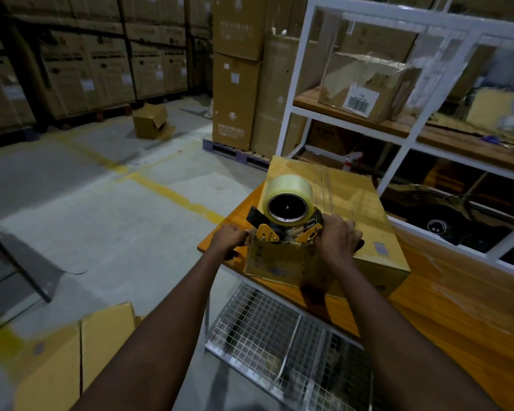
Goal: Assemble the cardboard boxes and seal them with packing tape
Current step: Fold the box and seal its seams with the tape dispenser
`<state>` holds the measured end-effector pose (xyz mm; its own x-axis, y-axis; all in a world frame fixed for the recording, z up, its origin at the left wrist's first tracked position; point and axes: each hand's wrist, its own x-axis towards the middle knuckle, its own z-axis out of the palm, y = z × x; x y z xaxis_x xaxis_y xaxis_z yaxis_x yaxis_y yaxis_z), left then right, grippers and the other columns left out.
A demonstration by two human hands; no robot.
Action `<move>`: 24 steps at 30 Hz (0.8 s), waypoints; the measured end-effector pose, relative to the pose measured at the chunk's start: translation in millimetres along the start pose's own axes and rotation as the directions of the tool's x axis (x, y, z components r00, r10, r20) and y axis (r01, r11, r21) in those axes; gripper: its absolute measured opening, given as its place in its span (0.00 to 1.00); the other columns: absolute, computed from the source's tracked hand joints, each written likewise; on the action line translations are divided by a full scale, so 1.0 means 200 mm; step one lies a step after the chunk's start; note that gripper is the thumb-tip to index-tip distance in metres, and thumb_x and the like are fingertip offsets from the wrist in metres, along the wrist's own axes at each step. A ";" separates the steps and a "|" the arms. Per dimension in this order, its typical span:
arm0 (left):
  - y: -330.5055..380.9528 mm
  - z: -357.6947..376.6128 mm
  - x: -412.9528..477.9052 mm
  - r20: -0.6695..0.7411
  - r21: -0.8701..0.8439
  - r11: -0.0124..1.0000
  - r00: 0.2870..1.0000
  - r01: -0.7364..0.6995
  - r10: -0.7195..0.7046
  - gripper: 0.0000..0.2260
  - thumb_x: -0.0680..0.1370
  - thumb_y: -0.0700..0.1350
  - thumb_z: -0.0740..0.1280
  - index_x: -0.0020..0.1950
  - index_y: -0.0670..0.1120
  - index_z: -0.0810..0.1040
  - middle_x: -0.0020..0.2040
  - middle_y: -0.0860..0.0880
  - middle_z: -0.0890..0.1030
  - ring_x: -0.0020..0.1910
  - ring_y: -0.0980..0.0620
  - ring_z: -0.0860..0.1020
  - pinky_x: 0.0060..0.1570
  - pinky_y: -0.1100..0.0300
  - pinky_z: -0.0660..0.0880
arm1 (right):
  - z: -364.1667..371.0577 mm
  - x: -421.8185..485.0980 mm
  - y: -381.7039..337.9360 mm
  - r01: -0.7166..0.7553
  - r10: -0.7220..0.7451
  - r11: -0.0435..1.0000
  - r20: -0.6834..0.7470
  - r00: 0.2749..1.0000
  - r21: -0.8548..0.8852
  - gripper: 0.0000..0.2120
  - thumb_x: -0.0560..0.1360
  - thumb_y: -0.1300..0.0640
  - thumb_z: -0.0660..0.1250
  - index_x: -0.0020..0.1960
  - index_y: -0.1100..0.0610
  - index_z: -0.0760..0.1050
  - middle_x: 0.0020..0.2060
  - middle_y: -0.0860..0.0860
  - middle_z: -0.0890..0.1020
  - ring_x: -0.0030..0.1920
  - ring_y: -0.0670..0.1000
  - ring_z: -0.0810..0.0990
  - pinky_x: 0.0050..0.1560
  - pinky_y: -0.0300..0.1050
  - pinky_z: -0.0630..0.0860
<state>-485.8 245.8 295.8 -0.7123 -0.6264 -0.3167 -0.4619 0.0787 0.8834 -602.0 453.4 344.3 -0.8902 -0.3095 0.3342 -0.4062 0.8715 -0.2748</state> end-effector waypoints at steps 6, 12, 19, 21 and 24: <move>0.00 -0.03 -0.01 0.001 0.105 0.993 0.999 -0.054 0.054 0.14 0.79 0.54 0.65 0.52 0.43 0.80 0.39 0.48 0.85 0.28 0.45 0.79 0.30 0.57 0.72 | -0.01 -0.01 0.00 -0.005 0.005 1.000 0.007 1.000 -0.017 0.07 0.78 0.50 0.64 0.49 0.50 0.80 0.44 0.52 0.77 0.50 0.59 0.72 0.49 0.52 0.65; -0.04 -0.03 0.00 -0.031 0.257 0.965 0.998 -0.052 0.062 0.13 0.77 0.58 0.69 0.46 0.49 0.74 0.40 0.46 0.78 0.41 0.43 0.81 0.44 0.47 0.81 | 0.00 -0.01 0.01 0.004 -0.003 0.999 0.010 1.000 -0.035 0.07 0.78 0.50 0.65 0.50 0.49 0.80 0.45 0.52 0.78 0.51 0.59 0.72 0.48 0.52 0.64; -0.16 0.07 -0.05 -0.013 0.048 0.935 0.936 -0.351 0.352 0.29 0.74 0.41 0.70 0.75 0.47 0.69 0.73 0.45 0.72 0.71 0.43 0.70 0.66 0.44 0.71 | -0.01 -0.01 0.01 0.014 -0.014 0.999 0.012 1.000 -0.033 0.08 0.78 0.49 0.64 0.50 0.51 0.80 0.44 0.53 0.78 0.51 0.60 0.72 0.49 0.53 0.65; -0.21 0.11 -0.08 0.029 0.029 0.937 0.938 -0.347 0.347 0.33 0.72 0.56 0.70 0.76 0.49 0.68 0.78 0.46 0.64 0.76 0.43 0.63 0.70 0.39 0.66 | -0.01 -0.01 0.01 0.022 -0.021 0.999 0.013 1.000 -0.046 0.08 0.78 0.49 0.64 0.49 0.51 0.80 0.45 0.53 0.77 0.51 0.60 0.72 0.49 0.53 0.65; -0.28 0.10 -0.10 0.000 0.372 0.875 0.943 -0.310 0.334 0.35 0.68 0.68 0.63 0.73 0.57 0.72 0.81 0.48 0.56 0.77 0.39 0.59 0.67 0.34 0.66 | -0.01 -0.01 0.02 0.026 -0.025 0.997 0.013 1.000 -0.067 0.08 0.78 0.50 0.63 0.49 0.51 0.79 0.44 0.53 0.77 0.50 0.60 0.72 0.48 0.52 0.65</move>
<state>-456.1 269.4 246.1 -0.8256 -0.5642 -0.0033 -0.3801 0.5519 0.7423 -601.3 457.5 343.5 -0.8824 -0.3358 0.3296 -0.4142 0.8867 -0.2055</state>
